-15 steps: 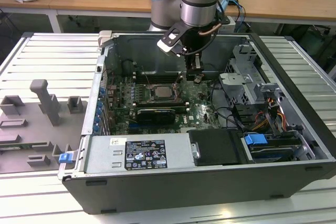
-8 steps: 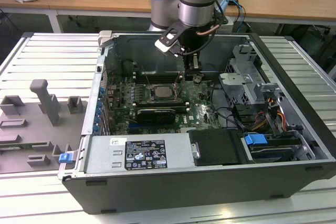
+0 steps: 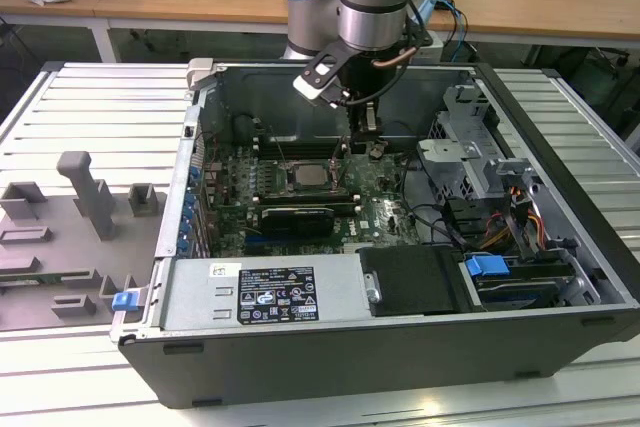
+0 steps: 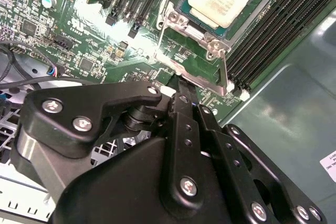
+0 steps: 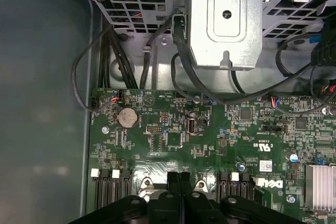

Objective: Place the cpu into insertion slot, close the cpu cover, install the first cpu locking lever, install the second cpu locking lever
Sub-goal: 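Close the cpu cover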

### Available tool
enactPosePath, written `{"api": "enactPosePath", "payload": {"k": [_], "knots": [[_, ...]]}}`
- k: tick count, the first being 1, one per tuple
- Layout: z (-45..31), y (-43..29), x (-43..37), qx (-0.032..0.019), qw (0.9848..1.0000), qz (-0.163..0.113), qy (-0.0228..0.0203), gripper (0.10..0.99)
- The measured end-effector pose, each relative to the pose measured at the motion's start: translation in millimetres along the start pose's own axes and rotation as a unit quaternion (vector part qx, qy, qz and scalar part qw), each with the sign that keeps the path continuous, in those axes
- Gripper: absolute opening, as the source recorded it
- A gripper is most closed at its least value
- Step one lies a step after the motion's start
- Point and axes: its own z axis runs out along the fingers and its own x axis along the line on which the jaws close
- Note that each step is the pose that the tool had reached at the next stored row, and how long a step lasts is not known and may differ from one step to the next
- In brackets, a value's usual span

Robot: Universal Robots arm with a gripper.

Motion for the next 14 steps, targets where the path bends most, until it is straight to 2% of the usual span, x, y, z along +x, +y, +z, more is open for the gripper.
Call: {"api": "enactPosePath", "payload": {"k": [14], "knots": [[-0.6, -9.9, 0.3, 0.0000, 1.0000, 0.000, 0.0001, 0.106]]}}
